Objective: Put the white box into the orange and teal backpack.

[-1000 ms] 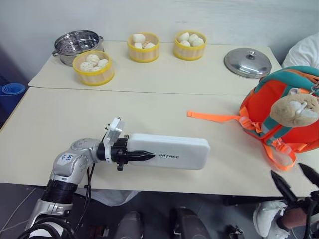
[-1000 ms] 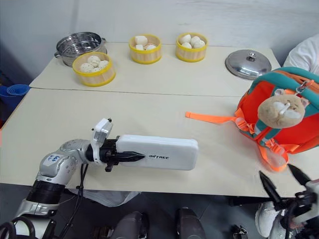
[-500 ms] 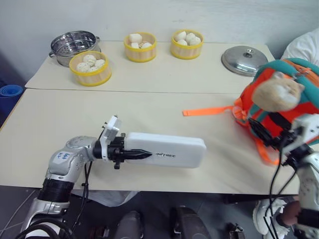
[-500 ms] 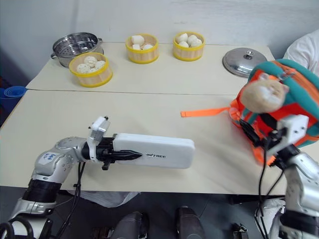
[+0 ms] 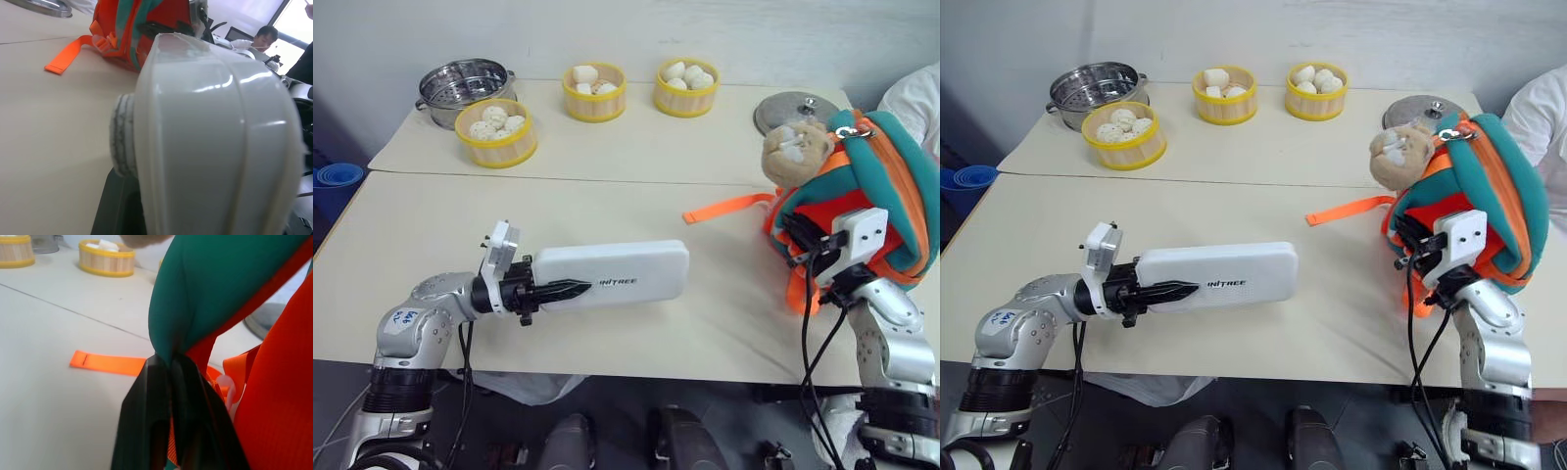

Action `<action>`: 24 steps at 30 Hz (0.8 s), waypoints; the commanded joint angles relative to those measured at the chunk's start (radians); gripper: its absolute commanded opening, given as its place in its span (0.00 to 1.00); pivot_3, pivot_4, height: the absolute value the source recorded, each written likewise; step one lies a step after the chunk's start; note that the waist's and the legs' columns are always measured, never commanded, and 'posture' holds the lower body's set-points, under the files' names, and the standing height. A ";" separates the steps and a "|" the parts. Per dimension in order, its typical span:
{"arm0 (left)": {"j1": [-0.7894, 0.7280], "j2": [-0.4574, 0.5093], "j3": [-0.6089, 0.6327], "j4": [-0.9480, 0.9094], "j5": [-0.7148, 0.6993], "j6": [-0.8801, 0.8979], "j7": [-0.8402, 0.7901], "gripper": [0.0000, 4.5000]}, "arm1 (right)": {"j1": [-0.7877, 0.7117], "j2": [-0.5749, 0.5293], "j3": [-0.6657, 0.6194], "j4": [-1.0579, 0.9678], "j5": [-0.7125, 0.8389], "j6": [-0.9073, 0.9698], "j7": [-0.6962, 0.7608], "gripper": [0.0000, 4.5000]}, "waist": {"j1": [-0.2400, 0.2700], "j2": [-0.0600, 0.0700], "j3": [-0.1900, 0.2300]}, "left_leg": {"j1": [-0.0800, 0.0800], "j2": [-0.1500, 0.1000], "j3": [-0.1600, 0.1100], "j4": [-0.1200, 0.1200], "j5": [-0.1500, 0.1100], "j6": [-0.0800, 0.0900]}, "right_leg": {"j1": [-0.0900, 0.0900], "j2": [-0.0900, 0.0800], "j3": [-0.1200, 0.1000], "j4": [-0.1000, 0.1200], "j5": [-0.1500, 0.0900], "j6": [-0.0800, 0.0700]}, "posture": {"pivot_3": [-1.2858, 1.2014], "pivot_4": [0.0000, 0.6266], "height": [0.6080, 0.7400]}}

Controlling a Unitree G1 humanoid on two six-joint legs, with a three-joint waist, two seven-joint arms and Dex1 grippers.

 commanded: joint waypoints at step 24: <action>-0.060 -0.009 -0.002 0.012 -0.014 -0.026 -0.010 0.26 | -0.401 0.197 0.109 0.326 -0.246 -0.070 -0.485 0.86 | -0.015 0.000 0.000 | -0.001 -0.001 0.001 -0.001 0.001 0.000 | -0.003 0.000 0.000 0.001 0.000 0.000 | 0.52 0.24 1.00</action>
